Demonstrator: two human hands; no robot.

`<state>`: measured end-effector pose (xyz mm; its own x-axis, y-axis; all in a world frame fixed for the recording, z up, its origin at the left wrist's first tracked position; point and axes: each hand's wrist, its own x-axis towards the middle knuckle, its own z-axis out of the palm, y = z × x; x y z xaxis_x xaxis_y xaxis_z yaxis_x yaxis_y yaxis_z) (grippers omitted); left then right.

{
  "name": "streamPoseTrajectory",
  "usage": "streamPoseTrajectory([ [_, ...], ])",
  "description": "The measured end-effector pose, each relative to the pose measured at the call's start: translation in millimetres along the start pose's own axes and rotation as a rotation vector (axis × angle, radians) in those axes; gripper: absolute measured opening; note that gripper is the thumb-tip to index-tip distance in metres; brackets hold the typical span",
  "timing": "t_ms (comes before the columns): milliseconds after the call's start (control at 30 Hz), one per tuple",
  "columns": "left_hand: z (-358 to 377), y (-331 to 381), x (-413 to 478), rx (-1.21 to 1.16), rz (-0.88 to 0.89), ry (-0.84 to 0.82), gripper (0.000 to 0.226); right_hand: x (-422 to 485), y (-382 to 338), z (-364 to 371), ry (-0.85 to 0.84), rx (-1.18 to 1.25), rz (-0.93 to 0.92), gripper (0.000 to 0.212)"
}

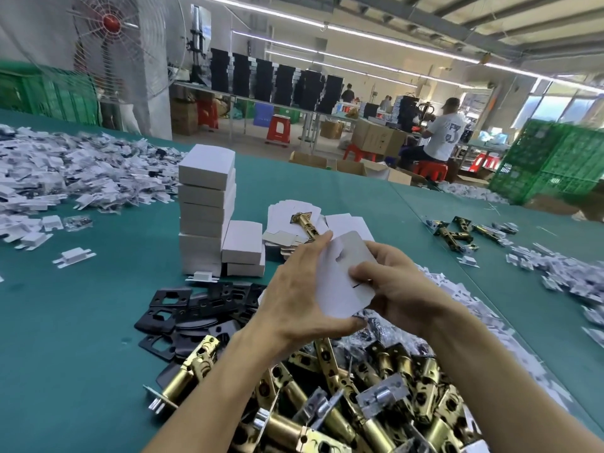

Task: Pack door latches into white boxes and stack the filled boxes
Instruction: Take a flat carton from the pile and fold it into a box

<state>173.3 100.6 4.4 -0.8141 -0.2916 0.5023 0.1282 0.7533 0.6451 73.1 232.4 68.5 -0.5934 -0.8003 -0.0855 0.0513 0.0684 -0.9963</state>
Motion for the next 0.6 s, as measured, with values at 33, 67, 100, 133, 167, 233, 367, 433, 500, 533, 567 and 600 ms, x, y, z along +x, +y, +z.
streamPoseTrajectory([
  [33,0,1,1,0.059,0.026,0.007,0.120,0,0,1,0.029,-0.078,-0.005,0.031],
  [67,0,1,1,0.106,0.048,0.019,0.117,0,0,2,0.076,-0.199,-0.021,0.031],
  [100,0,2,2,0.127,0.056,0.032,0.114,1,1,3,0.133,-0.339,-0.049,0.031],
  [133,0,1,2,0.128,0.052,0.045,0.112,2,2,5,0.189,-0.466,-0.084,0.030],
  [167,0,0,2,0.121,0.046,0.057,0.111,3,2,6,0.230,-0.556,-0.117,0.028],
  [233,-2,-1,2,0.108,0.045,0.077,0.108,3,4,7,0.284,-0.625,-0.167,0.025],
  [367,-9,-4,4,0.050,0.084,0.110,0.100,-5,11,9,0.474,-0.543,-0.342,0.035],
  [433,-10,-5,5,0.000,0.098,0.153,0.091,-13,18,12,0.542,-0.452,-0.482,0.032],
  [500,-9,-5,4,-0.044,0.105,0.211,0.074,-21,24,14,0.469,-0.324,-0.547,0.018],
  [533,-9,-5,5,-0.055,0.104,0.240,0.066,-25,27,14,0.426,-0.303,-0.553,0.016],
  [567,-8,-4,5,-0.059,0.102,0.264,0.061,-28,28,12,0.394,-0.317,-0.550,0.018],
  [600,-8,-4,5,-0.059,0.101,0.285,0.056,-30,28,9,0.368,-0.352,-0.545,0.020],
])
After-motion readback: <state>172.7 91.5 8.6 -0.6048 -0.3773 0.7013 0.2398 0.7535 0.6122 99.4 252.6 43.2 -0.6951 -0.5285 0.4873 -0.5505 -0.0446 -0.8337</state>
